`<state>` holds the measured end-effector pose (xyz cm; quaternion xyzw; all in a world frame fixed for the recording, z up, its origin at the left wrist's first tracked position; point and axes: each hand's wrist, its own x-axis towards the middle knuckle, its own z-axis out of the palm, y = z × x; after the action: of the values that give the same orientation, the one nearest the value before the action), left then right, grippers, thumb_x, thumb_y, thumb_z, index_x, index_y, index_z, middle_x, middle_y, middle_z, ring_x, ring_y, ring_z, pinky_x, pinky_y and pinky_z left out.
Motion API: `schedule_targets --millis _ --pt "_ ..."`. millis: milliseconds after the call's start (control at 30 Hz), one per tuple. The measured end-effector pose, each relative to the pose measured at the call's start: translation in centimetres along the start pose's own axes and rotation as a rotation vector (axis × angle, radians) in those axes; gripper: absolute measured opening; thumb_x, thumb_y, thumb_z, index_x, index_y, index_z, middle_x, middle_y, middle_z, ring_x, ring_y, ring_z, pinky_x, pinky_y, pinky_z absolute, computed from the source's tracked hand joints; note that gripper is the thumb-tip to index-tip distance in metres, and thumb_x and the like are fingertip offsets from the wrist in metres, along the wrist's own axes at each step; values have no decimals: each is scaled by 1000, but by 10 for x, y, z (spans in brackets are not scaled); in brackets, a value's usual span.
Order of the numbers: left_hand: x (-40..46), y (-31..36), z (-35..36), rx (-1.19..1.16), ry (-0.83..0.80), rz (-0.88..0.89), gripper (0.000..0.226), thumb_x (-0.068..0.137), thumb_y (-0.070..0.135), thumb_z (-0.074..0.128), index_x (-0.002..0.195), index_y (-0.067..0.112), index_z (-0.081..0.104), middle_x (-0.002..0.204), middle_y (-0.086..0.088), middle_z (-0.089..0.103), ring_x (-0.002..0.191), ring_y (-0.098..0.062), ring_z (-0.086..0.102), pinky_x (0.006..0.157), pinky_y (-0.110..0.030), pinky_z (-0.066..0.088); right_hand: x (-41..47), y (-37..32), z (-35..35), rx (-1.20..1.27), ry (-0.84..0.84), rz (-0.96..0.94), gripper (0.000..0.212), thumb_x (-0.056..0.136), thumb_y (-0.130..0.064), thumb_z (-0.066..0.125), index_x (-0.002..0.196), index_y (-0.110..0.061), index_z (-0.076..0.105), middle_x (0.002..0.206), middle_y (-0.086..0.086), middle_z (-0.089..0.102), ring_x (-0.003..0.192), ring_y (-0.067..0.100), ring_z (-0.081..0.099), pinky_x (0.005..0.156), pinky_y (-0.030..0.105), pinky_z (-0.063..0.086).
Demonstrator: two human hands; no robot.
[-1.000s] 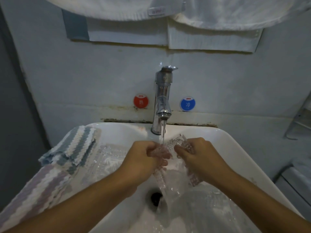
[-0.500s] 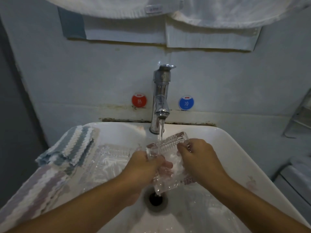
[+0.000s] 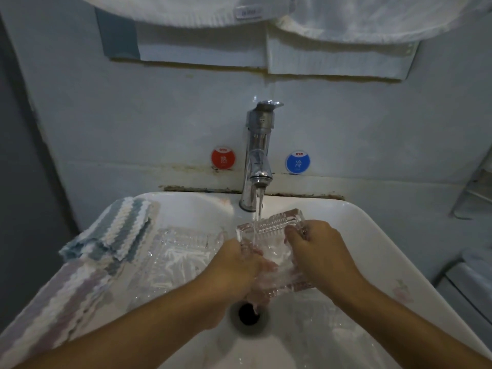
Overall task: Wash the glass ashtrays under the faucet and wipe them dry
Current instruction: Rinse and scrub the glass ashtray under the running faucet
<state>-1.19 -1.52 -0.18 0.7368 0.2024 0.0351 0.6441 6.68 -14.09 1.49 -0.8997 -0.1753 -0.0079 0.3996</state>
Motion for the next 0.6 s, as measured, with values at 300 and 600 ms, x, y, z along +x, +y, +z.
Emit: schedule_targets --millis 300,600 --pt "5 -3 -5 -36 -62 4 17 97 9 61 114 9 63 92 -11 74 66 -24 72 54 -33 56 -2 1 1 102 -48 65 33 103 -28 51 81 -7 65 71 6 62 63 16 57 59 28 43" --pt "2 -8 0 -233 -96 -79 19 100 0 50 114 8 60 87 -16 72 63 -21 64 53 -28 52 -2 0 4 99 35 -39 30 102 -28 52 81 -10 64 74 4 63 69 19 60 62 32 47"
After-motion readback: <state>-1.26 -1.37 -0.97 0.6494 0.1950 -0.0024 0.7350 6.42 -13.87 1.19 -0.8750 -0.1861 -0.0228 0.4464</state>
